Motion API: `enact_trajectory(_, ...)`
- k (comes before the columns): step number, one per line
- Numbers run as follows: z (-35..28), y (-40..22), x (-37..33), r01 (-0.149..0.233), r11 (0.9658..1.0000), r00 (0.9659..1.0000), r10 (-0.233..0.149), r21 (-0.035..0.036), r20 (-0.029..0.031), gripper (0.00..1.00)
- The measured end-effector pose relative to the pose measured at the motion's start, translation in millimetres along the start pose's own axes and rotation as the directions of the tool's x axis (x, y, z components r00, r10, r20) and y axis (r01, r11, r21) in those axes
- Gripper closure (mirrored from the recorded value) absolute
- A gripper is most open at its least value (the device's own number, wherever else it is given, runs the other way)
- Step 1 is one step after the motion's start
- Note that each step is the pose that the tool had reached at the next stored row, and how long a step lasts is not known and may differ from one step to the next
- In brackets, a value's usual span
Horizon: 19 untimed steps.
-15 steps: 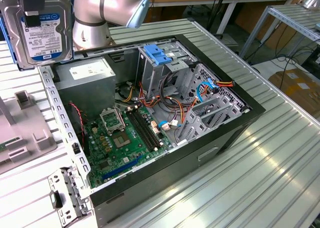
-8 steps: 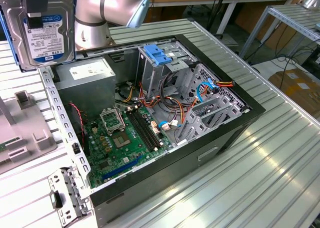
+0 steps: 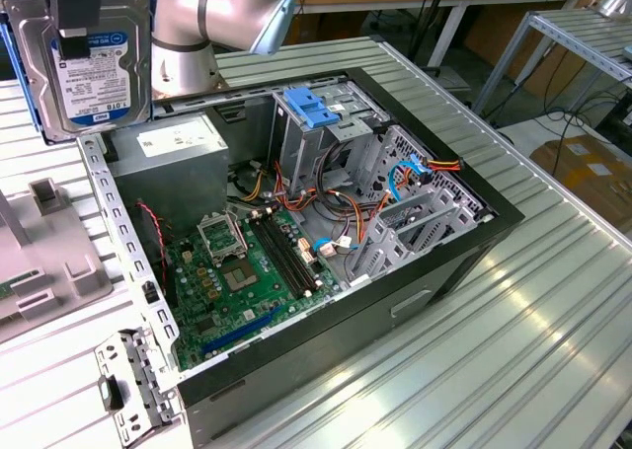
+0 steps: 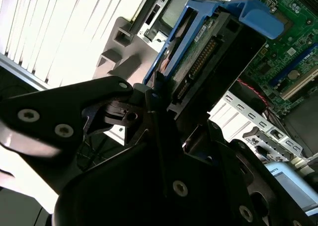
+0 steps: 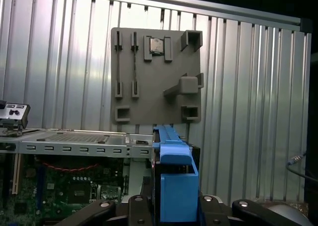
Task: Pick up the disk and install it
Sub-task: 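Pick up the disk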
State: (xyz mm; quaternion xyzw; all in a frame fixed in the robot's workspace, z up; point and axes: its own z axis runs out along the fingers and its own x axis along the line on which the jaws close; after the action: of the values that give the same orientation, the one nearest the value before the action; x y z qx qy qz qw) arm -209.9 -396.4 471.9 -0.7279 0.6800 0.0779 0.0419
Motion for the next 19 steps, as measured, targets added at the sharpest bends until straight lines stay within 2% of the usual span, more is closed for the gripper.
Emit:
enact_trajectory(6, -1.2, -2.9, 6.2, 0.0, 1.0, 1.0, 0.0, 0.0, 0.0, 0.64)
enact_trajectory(10, -2.1, -8.7, 10.7, 0.0, 1.0, 1.0, 0.0, -0.0002, 0.0001, 0.64)
enact_trajectory(19, -3.3, -18.9, 14.4, 0.0, 1.0, 1.0, 0.0, -0.0005, 0.0, 0.64)
